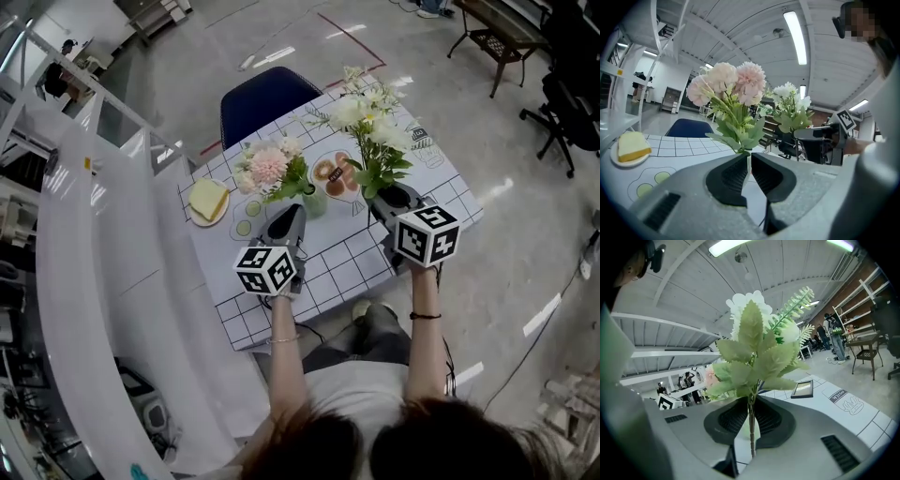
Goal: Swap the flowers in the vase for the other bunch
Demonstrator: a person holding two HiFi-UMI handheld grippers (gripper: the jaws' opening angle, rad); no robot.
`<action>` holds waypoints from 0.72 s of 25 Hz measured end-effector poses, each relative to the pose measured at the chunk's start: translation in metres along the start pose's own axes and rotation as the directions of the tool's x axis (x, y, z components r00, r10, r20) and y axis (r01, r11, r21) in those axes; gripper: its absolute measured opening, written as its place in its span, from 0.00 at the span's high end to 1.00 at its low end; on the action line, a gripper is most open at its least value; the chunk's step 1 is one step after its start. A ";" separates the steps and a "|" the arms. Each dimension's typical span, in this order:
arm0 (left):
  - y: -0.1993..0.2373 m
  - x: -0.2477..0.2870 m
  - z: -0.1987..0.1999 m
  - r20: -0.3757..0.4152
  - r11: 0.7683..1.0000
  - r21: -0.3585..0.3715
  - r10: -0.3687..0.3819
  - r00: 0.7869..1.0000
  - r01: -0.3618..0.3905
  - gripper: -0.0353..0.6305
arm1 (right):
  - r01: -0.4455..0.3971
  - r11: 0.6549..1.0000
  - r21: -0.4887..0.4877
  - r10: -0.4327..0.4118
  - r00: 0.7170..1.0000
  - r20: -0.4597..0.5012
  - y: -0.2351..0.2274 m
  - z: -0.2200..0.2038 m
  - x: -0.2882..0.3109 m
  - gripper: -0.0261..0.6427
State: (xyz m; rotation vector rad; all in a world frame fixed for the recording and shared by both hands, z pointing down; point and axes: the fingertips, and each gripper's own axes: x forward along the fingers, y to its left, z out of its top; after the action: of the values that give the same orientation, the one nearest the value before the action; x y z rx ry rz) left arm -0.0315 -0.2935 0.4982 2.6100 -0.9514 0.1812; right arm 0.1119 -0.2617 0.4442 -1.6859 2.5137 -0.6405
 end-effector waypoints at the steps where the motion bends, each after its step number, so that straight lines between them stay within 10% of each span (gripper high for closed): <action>1: 0.001 0.001 0.000 0.002 1.000 -0.004 0.002 1.000 -0.002 0.91 | 0.003 1.000 -0.001 -0.003 1.000 -0.003 -0.002 0.000 0.000 0.90; 18: 0.021 0.025 0.001 0.002 0.991 -0.080 0.106 0.994 -0.106 0.71 | -0.033 0.999 0.009 0.033 0.998 -0.051 -0.027 0.011 0.027 0.90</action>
State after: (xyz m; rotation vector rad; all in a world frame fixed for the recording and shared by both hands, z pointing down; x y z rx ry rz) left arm -0.0264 -0.3237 0.5095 2.4907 -1.0776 0.1589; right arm 0.1277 -0.2976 0.4492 -1.6425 2.5638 -0.6982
